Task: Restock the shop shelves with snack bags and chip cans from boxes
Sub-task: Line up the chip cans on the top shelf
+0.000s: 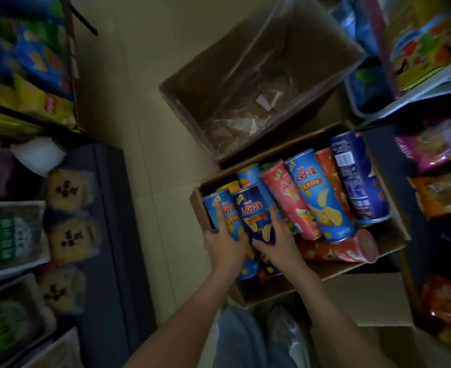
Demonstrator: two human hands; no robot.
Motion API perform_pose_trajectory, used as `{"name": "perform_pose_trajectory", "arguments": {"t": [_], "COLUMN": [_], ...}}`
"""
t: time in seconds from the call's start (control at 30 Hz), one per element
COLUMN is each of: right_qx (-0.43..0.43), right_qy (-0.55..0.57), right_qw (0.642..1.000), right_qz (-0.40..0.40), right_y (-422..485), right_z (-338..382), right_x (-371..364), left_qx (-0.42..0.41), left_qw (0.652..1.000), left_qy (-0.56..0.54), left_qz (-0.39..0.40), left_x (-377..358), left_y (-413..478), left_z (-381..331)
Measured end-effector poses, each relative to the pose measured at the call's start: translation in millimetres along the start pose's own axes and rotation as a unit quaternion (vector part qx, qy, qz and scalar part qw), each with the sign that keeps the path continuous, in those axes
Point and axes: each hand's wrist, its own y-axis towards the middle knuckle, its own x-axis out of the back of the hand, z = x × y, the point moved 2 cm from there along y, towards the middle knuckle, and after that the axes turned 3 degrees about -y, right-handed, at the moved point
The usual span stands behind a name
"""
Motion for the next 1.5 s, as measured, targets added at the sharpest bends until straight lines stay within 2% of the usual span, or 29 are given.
{"name": "perform_pose_trajectory", "arguments": {"t": [0.2, 0.37, 0.5, 0.6, 0.7, 0.83, 0.93, 1.2, 1.3, 1.5], "right_qx": [0.062, 0.049, 0.038, 0.044, 0.053, 0.052, 0.082, 0.134, 0.152, 0.215], "right_qy": [-0.121, -0.109, -0.084, -0.070, -0.055, -0.042, -0.016, 0.056, 0.066, 0.081], "right_qw": [0.991, 0.992, 0.995, 0.996, 0.997, 0.996, 0.992, 0.979, 0.968, 0.910], "right_qz": [-0.021, -0.028, -0.039, -0.034, -0.027, -0.063, -0.096, -0.141, -0.189, -0.344], "right_y": [-1, -12, -31, -42, -50, -63, -90, -222, -285, -419], "right_z": [-12, -26, -31, -31, -34, -42, -40, 36, 74, 132], "right_x": [-6, -2, 12, 21, 28, 36, 47, 124, 158, 220], "left_qx": [-0.015, 0.009, 0.042, 0.071, 0.067, 0.019, -0.048, -0.215, -0.278, -0.447], "left_qw": [0.997, 0.998, 0.999, 0.996, 0.994, 0.994, 0.991, 0.955, 0.925, 0.830], "left_qy": [0.070, 0.062, 0.019, -0.022, -0.054, -0.076, -0.086, -0.134, -0.169, -0.180], "left_qz": [-0.034, -0.014, 0.001, 0.041, 0.063, 0.077, 0.090, 0.156, 0.198, 0.282], "left_x": [-20, -20, -14, -18, -26, -24, -7, 73, 100, 142], "left_y": [-4, -5, -11, -20, -25, -36, -64, -201, -262, -388], "left_z": [1, -5, -5, -2, 0, 5, -3, -85, -126, -205]}}
